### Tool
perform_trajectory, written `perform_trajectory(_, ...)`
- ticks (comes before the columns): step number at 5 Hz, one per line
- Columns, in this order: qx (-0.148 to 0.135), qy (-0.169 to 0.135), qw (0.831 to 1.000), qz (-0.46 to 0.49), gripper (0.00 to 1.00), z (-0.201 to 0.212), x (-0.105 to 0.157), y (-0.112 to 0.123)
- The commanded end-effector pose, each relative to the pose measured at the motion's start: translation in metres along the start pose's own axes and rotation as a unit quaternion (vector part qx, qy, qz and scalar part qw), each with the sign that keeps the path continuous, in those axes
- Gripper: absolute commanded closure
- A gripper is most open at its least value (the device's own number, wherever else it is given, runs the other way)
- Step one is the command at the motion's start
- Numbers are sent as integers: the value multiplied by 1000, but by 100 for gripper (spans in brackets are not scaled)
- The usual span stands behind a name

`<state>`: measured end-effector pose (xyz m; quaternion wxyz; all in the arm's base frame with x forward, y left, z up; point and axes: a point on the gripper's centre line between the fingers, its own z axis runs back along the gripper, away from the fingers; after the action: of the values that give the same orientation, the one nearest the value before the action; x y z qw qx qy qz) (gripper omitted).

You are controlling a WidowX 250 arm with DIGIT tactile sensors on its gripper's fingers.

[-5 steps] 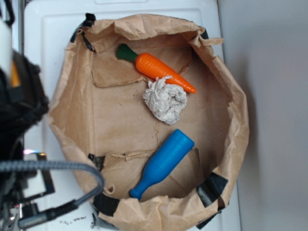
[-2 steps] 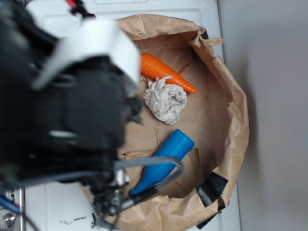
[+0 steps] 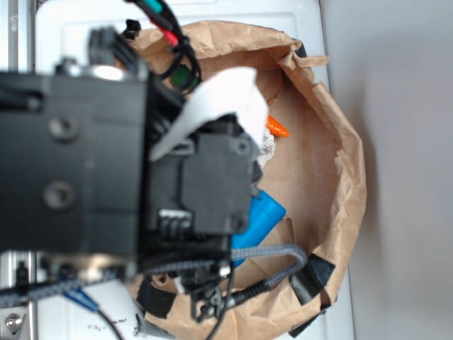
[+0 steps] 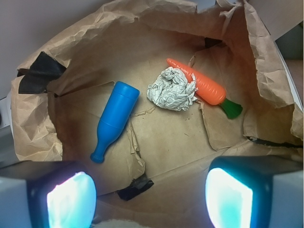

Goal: Grab the blue bottle.

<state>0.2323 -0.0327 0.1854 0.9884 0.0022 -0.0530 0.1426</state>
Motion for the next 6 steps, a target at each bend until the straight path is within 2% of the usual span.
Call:
perform_trajectory(1,-6,-16,1000,1,0,8,3,1)
perform_trajectory(2,38,-23,998,43,0,-31,11,6)
perform_trajectory(3,56,-22,997,52,0,-56,20,2)
perform_trajectory(4,48,-48,997,29,0,-82,19,-3)
perform_trajectory(5,5,-69,998,9,0,-89,28,-11)
perform_trajectory(6,-13,-69,997,11,0,-98,41,-13)
